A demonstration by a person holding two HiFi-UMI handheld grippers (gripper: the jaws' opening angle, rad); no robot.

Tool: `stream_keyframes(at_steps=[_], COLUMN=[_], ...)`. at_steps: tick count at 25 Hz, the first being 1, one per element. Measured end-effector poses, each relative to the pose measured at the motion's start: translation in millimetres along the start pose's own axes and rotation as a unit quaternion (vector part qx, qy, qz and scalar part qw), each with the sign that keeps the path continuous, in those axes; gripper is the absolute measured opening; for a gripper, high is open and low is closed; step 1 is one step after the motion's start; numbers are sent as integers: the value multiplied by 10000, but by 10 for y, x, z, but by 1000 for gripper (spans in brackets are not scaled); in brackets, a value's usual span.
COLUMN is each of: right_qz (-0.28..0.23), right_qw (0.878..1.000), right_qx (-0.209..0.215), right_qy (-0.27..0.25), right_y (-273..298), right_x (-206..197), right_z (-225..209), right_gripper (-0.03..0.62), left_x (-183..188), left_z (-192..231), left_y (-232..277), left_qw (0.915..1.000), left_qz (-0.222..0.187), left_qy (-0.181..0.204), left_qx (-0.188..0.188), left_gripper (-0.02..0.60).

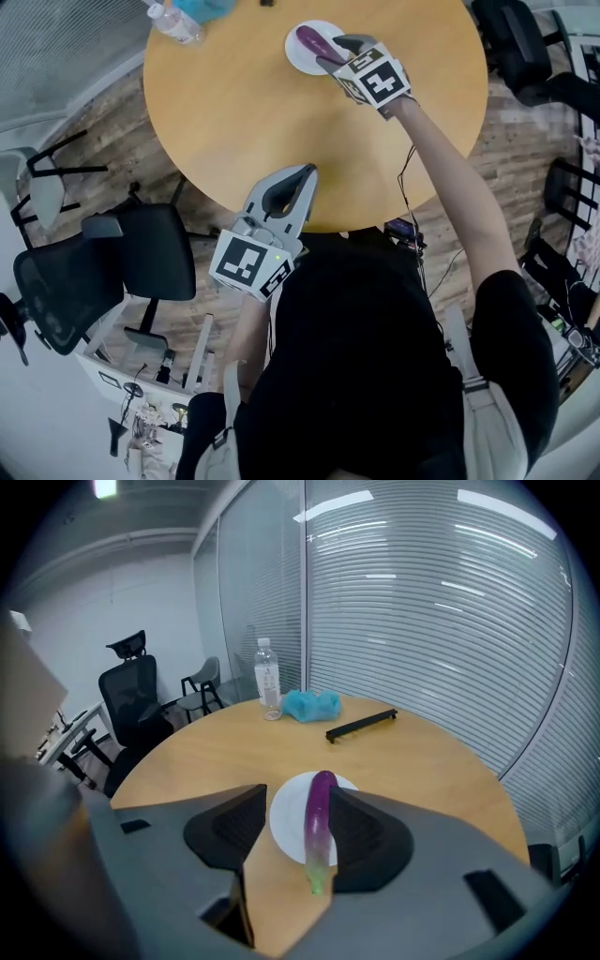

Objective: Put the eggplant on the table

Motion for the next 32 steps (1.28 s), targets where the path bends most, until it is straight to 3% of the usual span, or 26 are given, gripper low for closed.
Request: stream_keyframes(at_steps=[8, 14, 19, 27, 32], right_qz=[-463, -953, -1405, -1958, -2184], right_qw=[9959, 9857, 9743, 9648, 9601], right_qx=[590, 894, 1070, 1300, 1347], right_qy=[-512, -1059, -1400, -1181, -1109], right_y=[-701, -1433, -1960, -2666, -3006], right_x=[159, 137, 46, -307, -637], right_z=[458, 798, 1073, 1337, 1441], right_gripper=[213, 202, 175, 126, 58], left_x=[104, 4, -60, -113, -180], left_z=[-388, -766, -1044, -1471, -1765], left_y=[-16, 22, -10, 52, 42], left_qw=[9995, 9987, 9984, 9963, 9950], left_qz=[-309, -248, -440, -665, -745], left_qy=[97, 295, 217, 295, 470], left_qx=[50, 327, 289, 451, 466], left_gripper=[8, 8, 8, 8, 8])
Point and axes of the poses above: the fingertips, and each gripper's own axes: y forward along the fingers, z to its left, x out of its top, the point moved 1 cm from there along -y, backward along the fingers, and after that the axes turned 10 degrees about x, right-handed, at the moved point
